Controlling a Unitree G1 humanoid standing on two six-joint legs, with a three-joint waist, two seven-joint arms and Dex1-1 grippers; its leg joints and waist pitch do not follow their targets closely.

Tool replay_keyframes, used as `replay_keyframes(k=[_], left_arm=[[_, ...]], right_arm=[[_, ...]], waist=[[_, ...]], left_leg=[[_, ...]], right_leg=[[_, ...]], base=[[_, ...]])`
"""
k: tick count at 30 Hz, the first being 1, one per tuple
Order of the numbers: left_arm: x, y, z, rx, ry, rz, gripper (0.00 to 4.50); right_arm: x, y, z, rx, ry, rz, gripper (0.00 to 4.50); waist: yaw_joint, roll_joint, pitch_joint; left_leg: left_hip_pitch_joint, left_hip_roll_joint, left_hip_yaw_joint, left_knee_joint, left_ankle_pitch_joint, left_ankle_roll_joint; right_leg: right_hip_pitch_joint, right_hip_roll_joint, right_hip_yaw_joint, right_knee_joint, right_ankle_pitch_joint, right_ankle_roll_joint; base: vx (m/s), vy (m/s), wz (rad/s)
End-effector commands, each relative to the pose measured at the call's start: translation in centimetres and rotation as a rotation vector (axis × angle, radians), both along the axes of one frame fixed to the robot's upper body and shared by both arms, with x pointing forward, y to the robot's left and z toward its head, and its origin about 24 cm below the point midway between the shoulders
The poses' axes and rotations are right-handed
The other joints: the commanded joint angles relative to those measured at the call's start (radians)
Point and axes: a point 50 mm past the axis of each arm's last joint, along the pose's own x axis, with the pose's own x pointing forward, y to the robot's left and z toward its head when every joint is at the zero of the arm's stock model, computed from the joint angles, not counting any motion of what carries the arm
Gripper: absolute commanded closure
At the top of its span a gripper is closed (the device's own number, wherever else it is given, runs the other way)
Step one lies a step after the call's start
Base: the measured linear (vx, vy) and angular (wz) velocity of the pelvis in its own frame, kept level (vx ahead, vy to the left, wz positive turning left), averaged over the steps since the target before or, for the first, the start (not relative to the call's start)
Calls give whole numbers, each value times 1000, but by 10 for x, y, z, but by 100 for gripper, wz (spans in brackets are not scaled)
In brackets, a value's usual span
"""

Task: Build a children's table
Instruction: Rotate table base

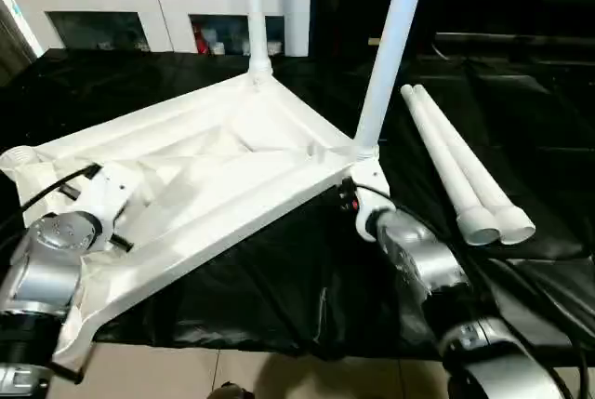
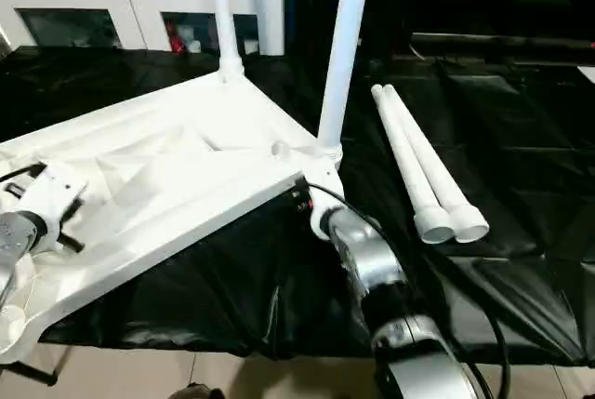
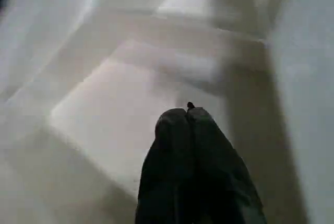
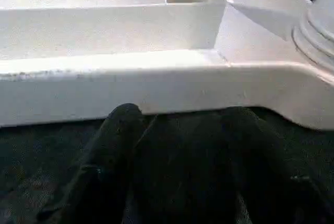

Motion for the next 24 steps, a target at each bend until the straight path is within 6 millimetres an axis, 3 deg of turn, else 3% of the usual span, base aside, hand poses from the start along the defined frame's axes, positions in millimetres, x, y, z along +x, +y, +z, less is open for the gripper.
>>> replay_keyframes(k=[1, 5, 7, 9, 11, 14, 19, 20, 23, 24], left_arm=[[0, -9, 3, -43, 55, -81, 450], [-3, -20, 7, -119, 119, -192, 450], [-7, -32, 9, -184, 171, -322, 450], [-7, -32, 9, -184, 171, -322, 450], [-12, -47, 11, -254, 221, -446, 450], [-20, -74, 12, -359, 287, -597, 450], [-18, -97, 7, -391, 308, -665, 450], [-16, -109, 4, -407, 316, -697, 450], [-13, -118, 2, -416, 313, -722, 450], [-11, -121, 1, -418, 307, -728, 450]], right_arm=[[3, 4, 2, -21, -3, 20, 211], [6, 5, 4, -21, 6, 26, 256], [8, 4, 3, -26, 34, 23, 267], [8, 4, 3, -26, 34, 23, 287], [9, 5, 3, -20, 51, 37, 300], [10, 7, 4, -16, 44, 67, 323], [10, 12, 6, -5, 38, 90, 344], [9, 15, 7, 2, 37, 105, 375], [8, 19, 7, 6, 34, 122, 387], [8, 21, 7, 7, 33, 128, 414]], waist=[[1, 19, -71], [1, 19, -73], [1, 14, -72], [1, 16, -70], [1, 12, -70], [3, 15, -72], [-1, 13, -72], [-3, 13, -70], [-5, 14, -69], [-6, 12, -67]], left_leg=[[30, 9, -4, -80, -283, -47], [32, 8, -1, -77, -265, -44], [31, 7, 0, -77, -255, -40], [32, 8, 0, -78, -266, -43], [31, 9, 1, -79, -264, -41], [33, 11, 1, -78, -257, -43], [30, 8, 4, -75, -238, -37], [27, 6, 4, -76, -243, -36], [30, 7, 4, -76, -262, -37], [33, 7, 4, -77, -283, -40]], right_leg=[[39, -34, 24, -56, -112, -226], [42, -32, 24, -50, -67, -243], [45, -34, 24, -50, -70, -246], [44, -33, 24, -51, -88, -245], [45, -33, 25, -52, -92, -244], [46, -35, 24, -48, -93, -251], [50, -33, 25, -48, -67, -252], [51, -33, 25, -49, -79, -249], [50, -33, 26, -53, -119, -243], [47, -32, 26, -58, -153, -236]], base=[[0, 0, 0], [0, 0, 0], [0, 0, 0], [0, 0, 0], [0, 0, 0], [0, 0, 0], [0, 0, 0], [0, 0, 0], [0, 0, 0], [0, 0, 0]])
